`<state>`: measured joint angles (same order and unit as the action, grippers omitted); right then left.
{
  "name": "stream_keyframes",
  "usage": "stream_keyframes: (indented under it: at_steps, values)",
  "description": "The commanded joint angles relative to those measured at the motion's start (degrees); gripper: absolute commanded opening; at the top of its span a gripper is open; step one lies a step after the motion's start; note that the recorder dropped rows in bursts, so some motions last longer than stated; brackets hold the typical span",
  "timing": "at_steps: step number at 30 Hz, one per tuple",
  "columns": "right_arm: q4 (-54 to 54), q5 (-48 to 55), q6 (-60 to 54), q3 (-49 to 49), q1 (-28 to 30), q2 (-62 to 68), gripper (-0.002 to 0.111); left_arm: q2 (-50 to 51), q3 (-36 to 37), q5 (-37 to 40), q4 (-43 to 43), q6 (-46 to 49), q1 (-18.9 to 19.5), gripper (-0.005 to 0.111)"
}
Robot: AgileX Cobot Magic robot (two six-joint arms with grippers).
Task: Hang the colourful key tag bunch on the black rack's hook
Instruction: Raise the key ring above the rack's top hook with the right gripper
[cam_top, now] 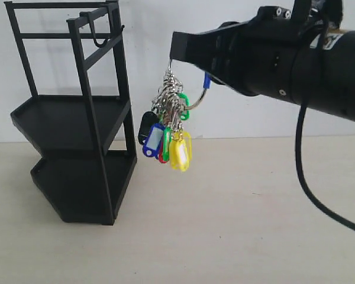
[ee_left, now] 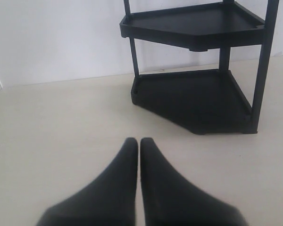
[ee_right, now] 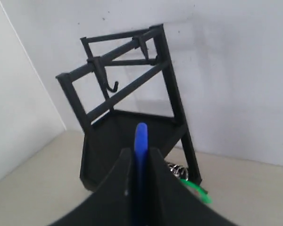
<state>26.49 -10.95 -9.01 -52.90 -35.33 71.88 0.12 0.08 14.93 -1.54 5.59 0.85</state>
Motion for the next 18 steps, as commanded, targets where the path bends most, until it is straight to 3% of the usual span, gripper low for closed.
stream_keyframes:
  at_steps: [1,5,7,9,11,14,18]
  values:
    - [-3.7,5.7,-4.9,-0.8,-1.2,2.2,0.000,-0.1,-0.1,-0.3,0.2,0.0,-0.1,0.004]
    - [3.9,-4.3,-2.5,-3.5,-0.5,2.5,0.000,-0.1,-0.1,-0.3,0.2,0.0,-0.1,0.004]
    - [2.2,0.5,-1.5,-6.6,-0.9,3.6,0.000,-0.1,-0.1,-0.3,0.2,0.0,-0.1,0.004]
    - [-6.5,10.3,-5.0,-10.1,-1.7,5.2,0.000,-0.1,-0.1,-0.3,0.2,0.0,-0.1,0.004]
    - [-10.7,11.3,-6.3,-12.8,-1.2,6.5,0.000,-0.1,-0.1,-0.3,0.2,0.0,-0.1,0.004]
    - [-4.9,6.5,1.0,-15.9,0.2,7.9,0.000,-0.1,-0.1,-0.3,0.2,0.0,-0.1,0.004]
    - [-5.5,15.3,-5.4,-22.4,0.4,12.2,0.000,-0.1,-0.1,-0.3,0.2,0.0,-0.1,0.004]
